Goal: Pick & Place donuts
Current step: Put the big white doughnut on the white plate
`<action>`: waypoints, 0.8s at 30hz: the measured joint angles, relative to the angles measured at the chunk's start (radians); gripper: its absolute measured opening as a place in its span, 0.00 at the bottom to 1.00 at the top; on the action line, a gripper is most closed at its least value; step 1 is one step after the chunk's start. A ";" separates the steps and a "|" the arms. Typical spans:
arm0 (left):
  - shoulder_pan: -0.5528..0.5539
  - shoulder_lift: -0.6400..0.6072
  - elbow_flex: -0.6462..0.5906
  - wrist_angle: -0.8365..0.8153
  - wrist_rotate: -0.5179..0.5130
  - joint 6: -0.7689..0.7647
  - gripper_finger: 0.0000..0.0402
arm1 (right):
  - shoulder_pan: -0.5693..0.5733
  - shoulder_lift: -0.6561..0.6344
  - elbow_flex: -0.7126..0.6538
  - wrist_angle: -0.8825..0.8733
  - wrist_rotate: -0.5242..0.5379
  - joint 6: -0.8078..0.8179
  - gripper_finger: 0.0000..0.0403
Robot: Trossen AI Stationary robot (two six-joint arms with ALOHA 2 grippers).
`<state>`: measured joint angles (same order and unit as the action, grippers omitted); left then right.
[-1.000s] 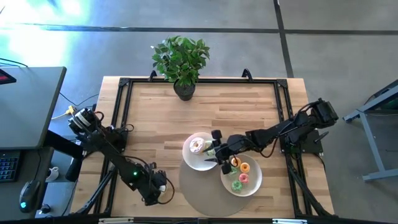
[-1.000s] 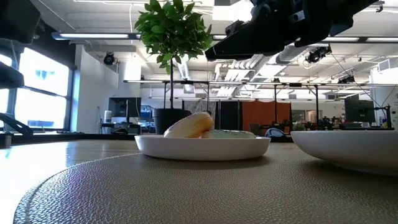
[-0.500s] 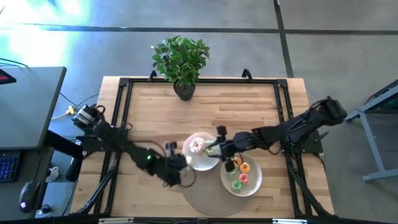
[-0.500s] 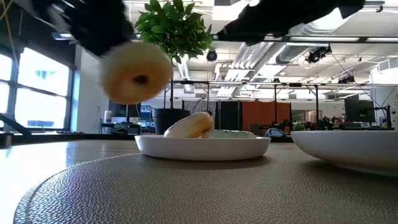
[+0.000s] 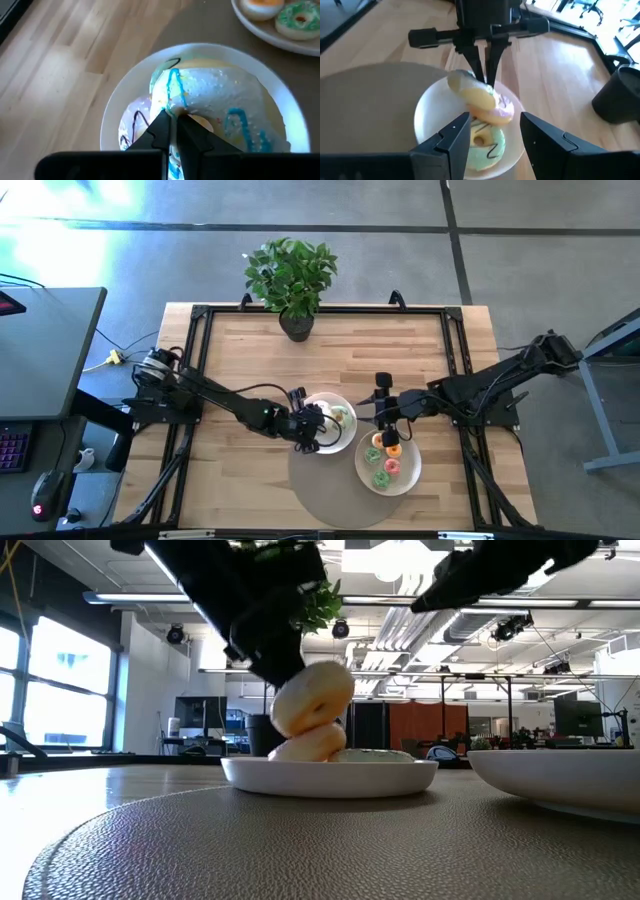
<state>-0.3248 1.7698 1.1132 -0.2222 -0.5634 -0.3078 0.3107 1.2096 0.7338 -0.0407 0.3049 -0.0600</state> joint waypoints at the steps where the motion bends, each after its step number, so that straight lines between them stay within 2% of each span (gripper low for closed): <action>1: 0.000 0.010 0.001 -0.001 0.001 -0.002 0.04 | 0.000 0.000 -0.008 -0.001 0.000 0.005 0.42; 11: -0.002 0.020 -0.001 -0.007 0.035 0.012 0.06 | 0.000 0.000 -0.057 0.048 -0.001 0.010 0.42; 24: -0.002 0.021 0.003 -0.008 0.042 0.012 0.45 | 0.000 0.001 -0.058 0.121 -0.028 -0.008 0.42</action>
<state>-0.3271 1.7904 1.1160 -0.2302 -0.5212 -0.2960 0.3103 1.2102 0.6762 0.0803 0.2771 -0.0684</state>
